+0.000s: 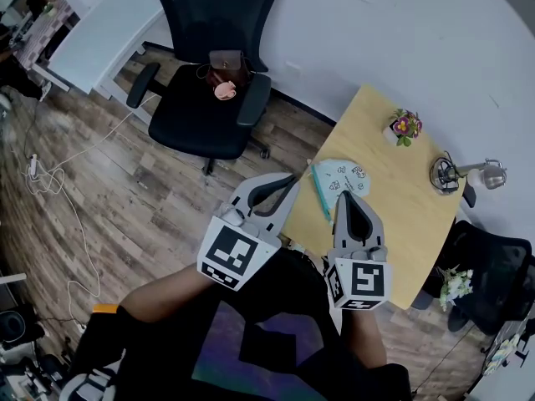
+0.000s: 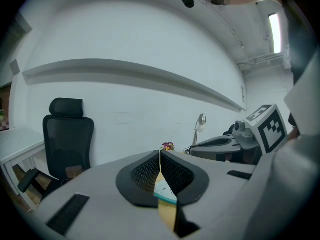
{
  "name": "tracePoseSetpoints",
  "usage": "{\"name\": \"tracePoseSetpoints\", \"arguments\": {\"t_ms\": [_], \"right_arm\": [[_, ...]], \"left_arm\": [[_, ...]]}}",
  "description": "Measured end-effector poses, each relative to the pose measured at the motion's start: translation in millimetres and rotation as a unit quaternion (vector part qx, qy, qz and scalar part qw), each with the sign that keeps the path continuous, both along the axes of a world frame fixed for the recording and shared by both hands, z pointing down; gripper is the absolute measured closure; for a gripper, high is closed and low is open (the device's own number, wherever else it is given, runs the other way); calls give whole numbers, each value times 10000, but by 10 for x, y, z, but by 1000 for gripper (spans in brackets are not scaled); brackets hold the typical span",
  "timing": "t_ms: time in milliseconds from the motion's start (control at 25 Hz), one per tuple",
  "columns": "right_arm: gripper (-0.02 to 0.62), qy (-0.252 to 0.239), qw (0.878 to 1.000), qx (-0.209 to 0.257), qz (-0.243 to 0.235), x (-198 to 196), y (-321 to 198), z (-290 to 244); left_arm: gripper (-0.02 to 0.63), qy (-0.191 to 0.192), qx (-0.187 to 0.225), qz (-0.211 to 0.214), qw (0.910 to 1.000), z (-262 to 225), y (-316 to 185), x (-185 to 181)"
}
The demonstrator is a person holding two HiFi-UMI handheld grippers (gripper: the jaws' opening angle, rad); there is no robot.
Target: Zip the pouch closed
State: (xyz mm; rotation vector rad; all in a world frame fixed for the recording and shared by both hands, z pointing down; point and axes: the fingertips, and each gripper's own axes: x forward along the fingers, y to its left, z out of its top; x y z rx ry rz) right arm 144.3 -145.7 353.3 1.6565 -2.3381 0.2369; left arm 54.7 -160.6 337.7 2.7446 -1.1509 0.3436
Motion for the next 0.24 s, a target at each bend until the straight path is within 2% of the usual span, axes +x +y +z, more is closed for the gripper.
{"name": "tracePoseSetpoints", "arguments": {"t_ms": [240], "right_arm": [[581, -2, 10000, -41, 71, 49, 25, 24]], "left_arm": [[592, 0, 10, 27, 10000, -4, 24, 48]]}}
